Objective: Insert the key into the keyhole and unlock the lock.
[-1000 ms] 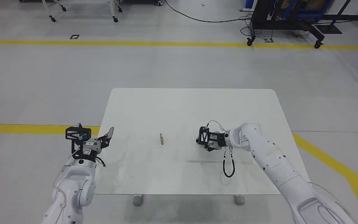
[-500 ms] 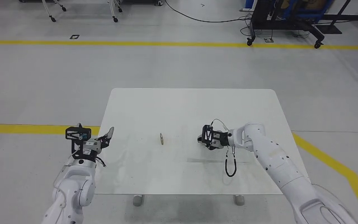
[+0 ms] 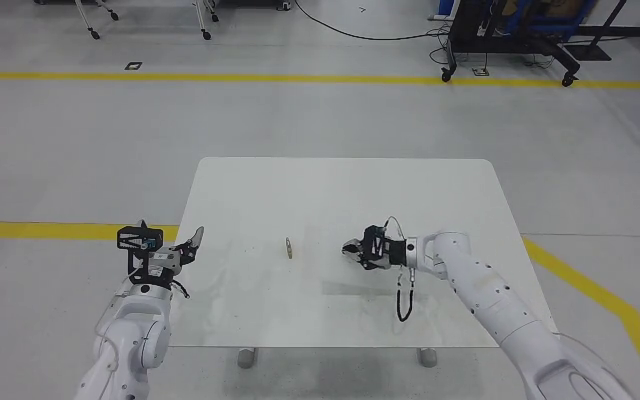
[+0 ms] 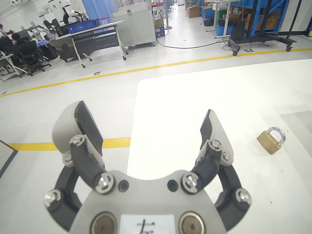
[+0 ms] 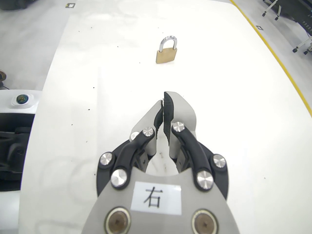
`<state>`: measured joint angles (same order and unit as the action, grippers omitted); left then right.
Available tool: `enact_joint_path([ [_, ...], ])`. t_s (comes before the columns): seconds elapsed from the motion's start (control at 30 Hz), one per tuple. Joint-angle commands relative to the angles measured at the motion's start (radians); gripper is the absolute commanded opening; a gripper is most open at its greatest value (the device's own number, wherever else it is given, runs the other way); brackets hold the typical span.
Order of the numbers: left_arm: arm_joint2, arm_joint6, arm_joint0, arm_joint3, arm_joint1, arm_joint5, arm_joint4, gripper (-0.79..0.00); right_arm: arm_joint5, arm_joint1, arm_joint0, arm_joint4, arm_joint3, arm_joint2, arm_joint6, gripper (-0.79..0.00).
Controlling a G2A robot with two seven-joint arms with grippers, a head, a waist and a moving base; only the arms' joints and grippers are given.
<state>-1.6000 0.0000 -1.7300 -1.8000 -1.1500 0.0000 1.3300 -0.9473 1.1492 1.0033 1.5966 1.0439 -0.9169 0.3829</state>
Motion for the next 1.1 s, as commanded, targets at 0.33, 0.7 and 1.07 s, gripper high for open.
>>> enact_joint_path([
  [0.33, 0.000, 0.000, 0.000, 0.000, 0.000, 0.000, 0.000, 0.000, -0.009, 0.019, -0.047, 0.014, -0.195, 0.060, 0.338, -0.785],
  [0.7, 0.190, -0.190, 0.185, -0.027, -0.001, -0.357, -0.013, 0.000, -0.009, 0.019, -0.047, 0.014, -0.195, 0.060, 0.338, -0.785],
  [1.07, 0.584, -0.413, 0.611, 0.216, -0.065, -0.453, 0.051, 0.000, -0.009, 0.019, -0.047, 0.014, -0.195, 0.060, 0.338, -0.785],
])
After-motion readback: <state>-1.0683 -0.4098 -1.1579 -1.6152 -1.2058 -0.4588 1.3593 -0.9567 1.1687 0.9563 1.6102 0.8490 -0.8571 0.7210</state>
